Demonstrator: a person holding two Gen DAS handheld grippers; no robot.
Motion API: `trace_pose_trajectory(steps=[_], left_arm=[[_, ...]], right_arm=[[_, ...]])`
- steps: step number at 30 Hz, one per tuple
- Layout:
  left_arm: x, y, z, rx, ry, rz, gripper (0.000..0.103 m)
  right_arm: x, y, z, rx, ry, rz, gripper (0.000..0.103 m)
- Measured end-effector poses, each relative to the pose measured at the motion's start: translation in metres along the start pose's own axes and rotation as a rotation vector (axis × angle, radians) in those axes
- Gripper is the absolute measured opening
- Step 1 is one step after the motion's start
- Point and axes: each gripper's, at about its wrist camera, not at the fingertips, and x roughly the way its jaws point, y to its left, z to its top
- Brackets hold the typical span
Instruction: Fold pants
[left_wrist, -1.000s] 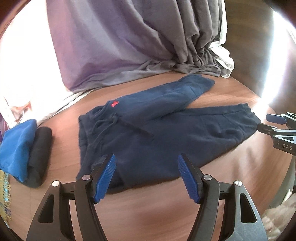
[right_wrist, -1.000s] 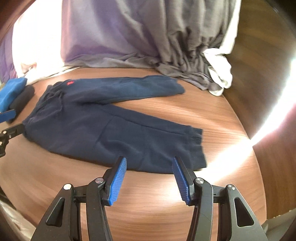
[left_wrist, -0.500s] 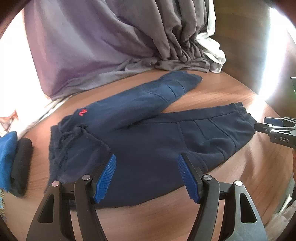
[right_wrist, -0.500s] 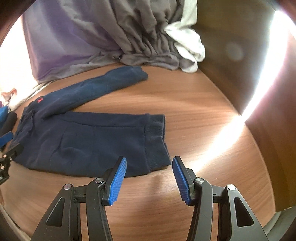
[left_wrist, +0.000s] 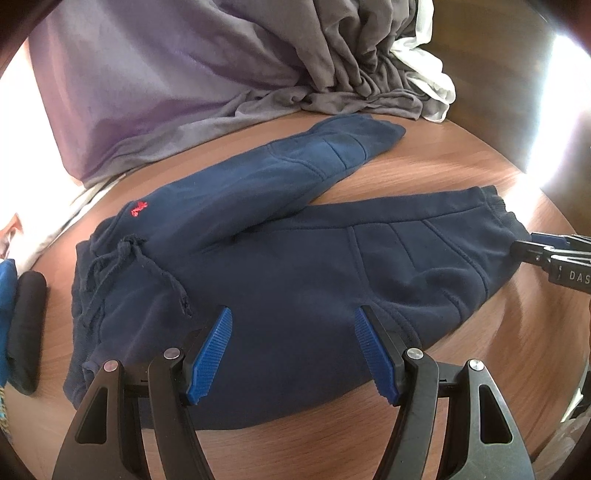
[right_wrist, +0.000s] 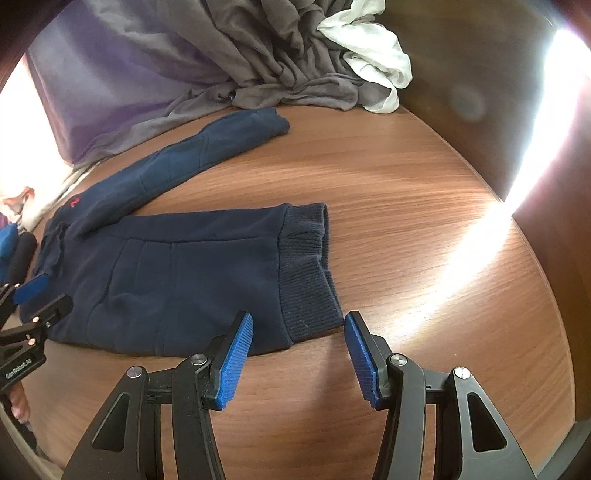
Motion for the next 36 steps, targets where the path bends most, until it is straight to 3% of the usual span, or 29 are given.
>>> trace_pose_trajectory(steps=[9, 11, 16, 25, 36], left_arm=[[0.01, -0.001, -0.006, -0.007, 0.042, -0.026, 0.068], [0.012, -0.001, -0.007, -0.005, 0.049, -0.033, 0.068], [0.012, -0.005, -0.007, 0.007, 0.054, -0.047, 0.068], [0.011, -0.008, -0.01, 0.021, 0.061, -0.064, 0.071], [0.019, 0.007, -0.013, -0.065, 0.074, -0.099, 0.082]], right_arm=[[0.005, 0.004, 0.004, -0.001, 0.017, -0.004, 0.052], [0.006, 0.004, 0.005, -0.001, 0.02, -0.004, 0.045], [0.005, 0.009, 0.008, -0.013, 0.031, 0.051, 0.018], [-0.037, 0.016, 0.018, -0.039, -0.078, -0.01, 0.016], [-0.021, 0.013, 0.021, -0.054, -0.03, -0.105, 0.016]])
